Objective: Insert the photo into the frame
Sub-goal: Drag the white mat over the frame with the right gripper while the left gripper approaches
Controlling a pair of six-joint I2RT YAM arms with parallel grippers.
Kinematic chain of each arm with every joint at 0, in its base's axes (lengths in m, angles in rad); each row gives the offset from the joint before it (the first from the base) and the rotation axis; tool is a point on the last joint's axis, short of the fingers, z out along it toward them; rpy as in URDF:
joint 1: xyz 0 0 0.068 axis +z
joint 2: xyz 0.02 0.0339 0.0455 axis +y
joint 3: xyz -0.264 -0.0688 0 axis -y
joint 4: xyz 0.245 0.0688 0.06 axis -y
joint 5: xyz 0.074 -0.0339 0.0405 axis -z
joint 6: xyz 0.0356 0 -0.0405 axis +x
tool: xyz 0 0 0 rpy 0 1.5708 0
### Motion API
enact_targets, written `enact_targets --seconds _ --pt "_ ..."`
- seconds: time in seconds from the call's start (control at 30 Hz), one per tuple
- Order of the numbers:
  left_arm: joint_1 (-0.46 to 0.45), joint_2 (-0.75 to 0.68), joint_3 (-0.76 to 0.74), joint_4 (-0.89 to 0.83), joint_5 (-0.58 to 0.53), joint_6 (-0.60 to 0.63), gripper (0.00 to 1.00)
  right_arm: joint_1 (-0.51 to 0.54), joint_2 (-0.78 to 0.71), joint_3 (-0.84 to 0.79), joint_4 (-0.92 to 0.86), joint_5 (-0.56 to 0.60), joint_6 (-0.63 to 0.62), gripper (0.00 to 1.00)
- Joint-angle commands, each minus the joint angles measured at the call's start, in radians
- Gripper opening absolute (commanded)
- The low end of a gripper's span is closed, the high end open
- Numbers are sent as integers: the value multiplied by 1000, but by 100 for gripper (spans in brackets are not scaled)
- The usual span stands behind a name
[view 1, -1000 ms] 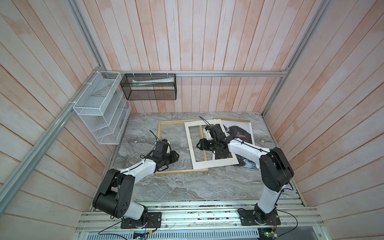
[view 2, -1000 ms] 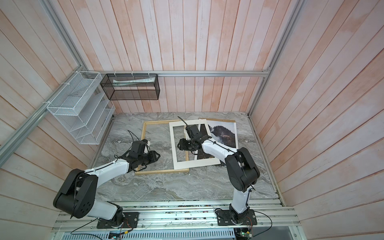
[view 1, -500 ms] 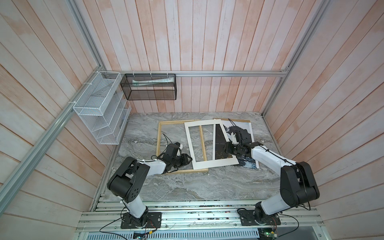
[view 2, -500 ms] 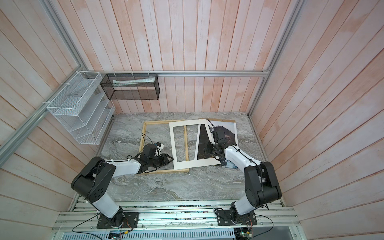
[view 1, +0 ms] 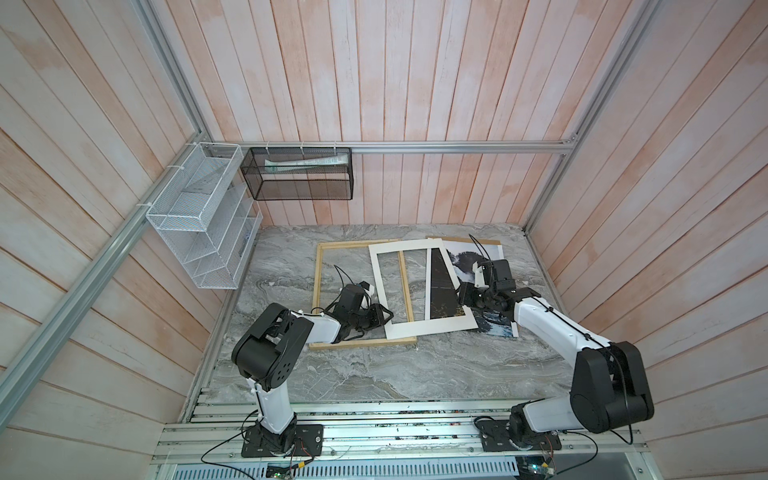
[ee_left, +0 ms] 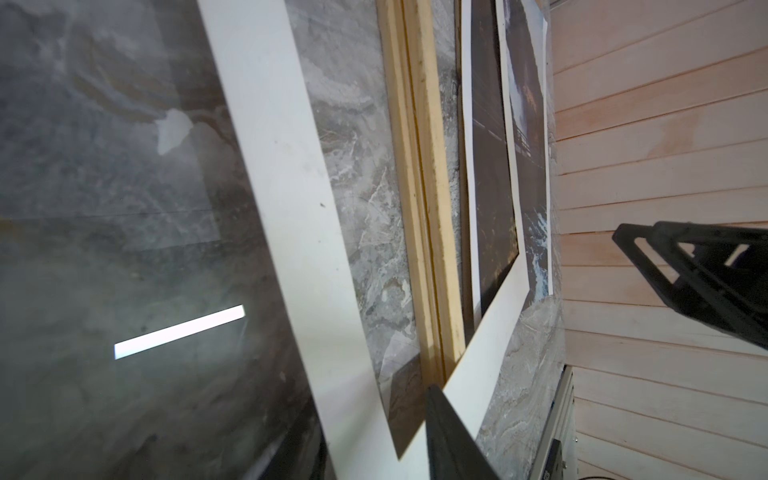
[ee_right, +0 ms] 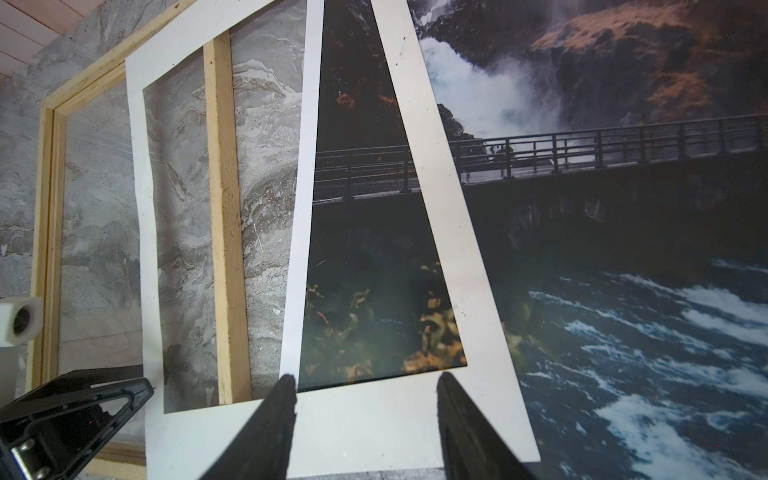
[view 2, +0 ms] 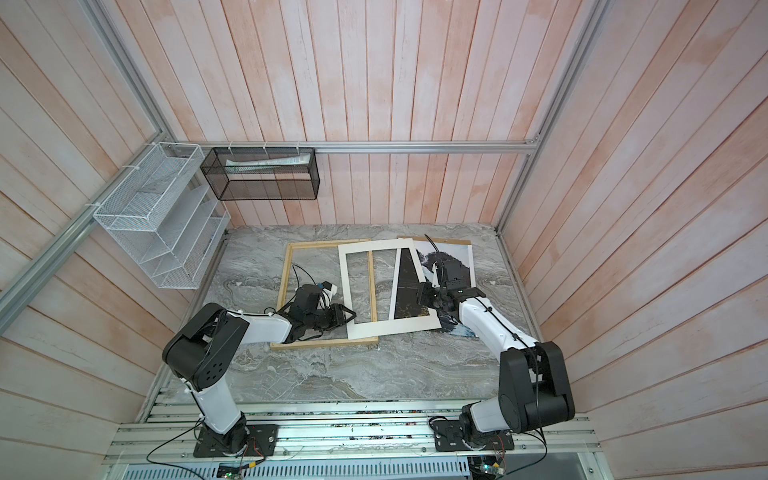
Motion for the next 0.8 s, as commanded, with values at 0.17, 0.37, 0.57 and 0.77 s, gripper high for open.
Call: enact_targets --seconds 0.17,0.37,0.57,0.77 --pt "-4 14 20 32 24 21 13 -6 10 -32 47 -44 -2 56" --pt "-3 -14 53 -61 -2 72 4 -5 24 -44 77 -75 -7 56" --pt "14 -70 78 -188 -31 135 0 -5 24 -68 110 -117 -18 56" --pt "86 -153 46 -262 -25 177 0 -5 46 -100 149 -160 -22 55"
